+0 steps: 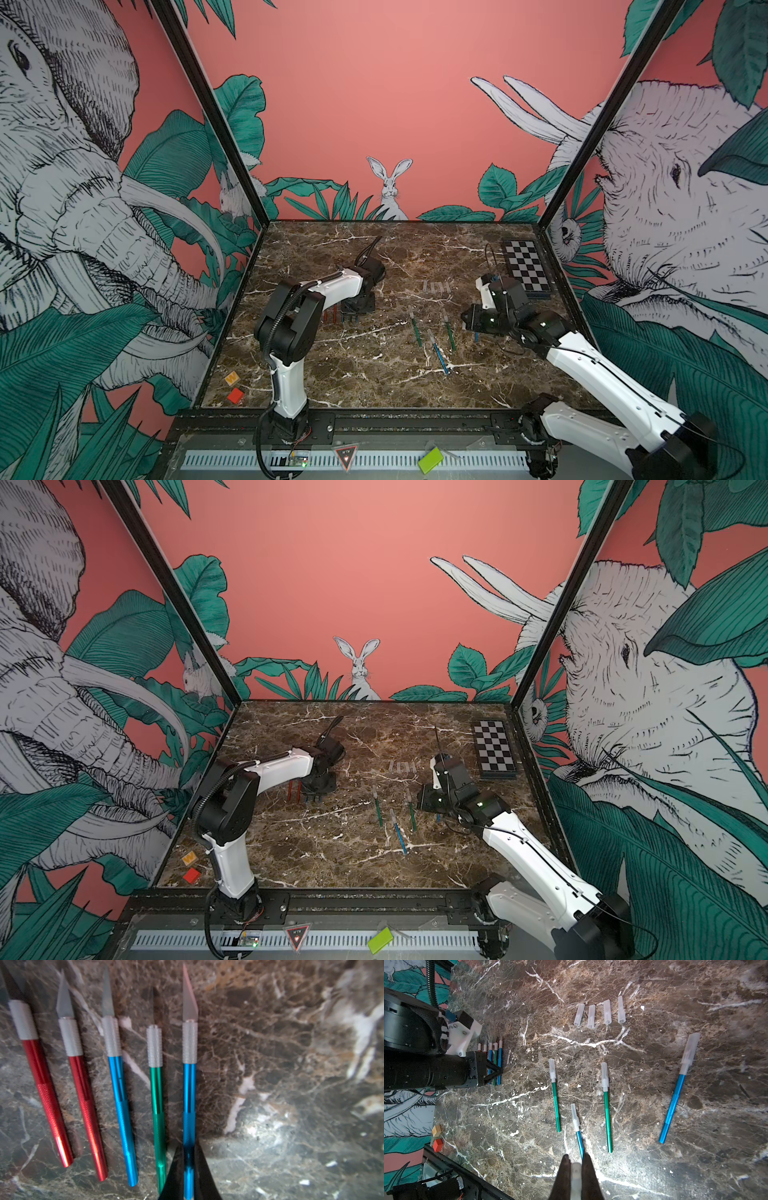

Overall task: Remove protective caps from carving knives
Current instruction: Place the carving knife at the center of the board.

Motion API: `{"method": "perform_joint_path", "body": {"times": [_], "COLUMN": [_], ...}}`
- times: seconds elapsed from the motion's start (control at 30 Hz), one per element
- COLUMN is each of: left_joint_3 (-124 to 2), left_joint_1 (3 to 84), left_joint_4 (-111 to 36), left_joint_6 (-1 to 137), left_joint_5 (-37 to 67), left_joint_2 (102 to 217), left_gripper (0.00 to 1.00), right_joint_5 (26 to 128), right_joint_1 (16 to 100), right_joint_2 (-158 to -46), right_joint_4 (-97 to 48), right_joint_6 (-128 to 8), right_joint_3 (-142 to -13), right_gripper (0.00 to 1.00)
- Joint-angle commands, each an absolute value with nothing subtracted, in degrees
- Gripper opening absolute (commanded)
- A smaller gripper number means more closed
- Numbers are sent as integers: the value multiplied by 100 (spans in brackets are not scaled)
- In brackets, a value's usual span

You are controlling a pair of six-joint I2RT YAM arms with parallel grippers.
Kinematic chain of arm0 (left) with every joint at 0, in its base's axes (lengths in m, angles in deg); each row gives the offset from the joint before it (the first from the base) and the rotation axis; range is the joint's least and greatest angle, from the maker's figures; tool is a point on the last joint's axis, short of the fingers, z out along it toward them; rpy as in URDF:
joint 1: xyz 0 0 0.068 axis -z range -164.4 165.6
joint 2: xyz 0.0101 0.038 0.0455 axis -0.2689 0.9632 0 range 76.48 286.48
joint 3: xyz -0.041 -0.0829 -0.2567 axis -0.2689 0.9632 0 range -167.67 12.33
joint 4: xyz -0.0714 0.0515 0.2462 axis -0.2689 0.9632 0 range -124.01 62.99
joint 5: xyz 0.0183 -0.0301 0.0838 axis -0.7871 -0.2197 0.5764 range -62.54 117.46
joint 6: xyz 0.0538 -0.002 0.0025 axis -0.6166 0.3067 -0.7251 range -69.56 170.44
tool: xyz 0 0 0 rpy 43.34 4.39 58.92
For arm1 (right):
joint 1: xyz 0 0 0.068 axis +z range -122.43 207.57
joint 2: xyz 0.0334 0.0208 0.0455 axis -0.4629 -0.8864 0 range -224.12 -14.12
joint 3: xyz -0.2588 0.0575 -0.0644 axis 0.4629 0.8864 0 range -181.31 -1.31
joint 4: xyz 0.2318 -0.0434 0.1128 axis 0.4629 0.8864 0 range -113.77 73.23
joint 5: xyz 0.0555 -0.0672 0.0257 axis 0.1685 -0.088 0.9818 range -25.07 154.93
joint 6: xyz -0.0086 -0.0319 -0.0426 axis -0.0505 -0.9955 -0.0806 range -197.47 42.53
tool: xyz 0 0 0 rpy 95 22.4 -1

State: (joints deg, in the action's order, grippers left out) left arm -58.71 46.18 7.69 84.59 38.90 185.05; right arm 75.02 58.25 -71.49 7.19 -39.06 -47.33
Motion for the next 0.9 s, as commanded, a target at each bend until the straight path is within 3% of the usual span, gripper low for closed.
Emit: {"method": "perform_joint_path", "body": {"times": [0.0,0.23,0.87], "left_joint_3": [-5874,-5868,-6474], "left_joint_1": [4577,4578,4583], "left_joint_4": [1002,1030,1463], "left_joint_6": [8542,8498,8329], "left_joint_5": [3830,3887,3863], "left_joint_2": [18571,18531,18366], "left_gripper": [14,21,23], "right_joint_5": [7489,7471,7425], "right_joint_1": [5860,5886,5930], "right_joint_2": [-7020,-6986,-6844], "right_joint_4": [734,795,908], "right_joint_6": [-3841,-3814,-3796], "right_joint_3": [-4869,-4920,-4991], "right_gripper": [0,0,0]}}
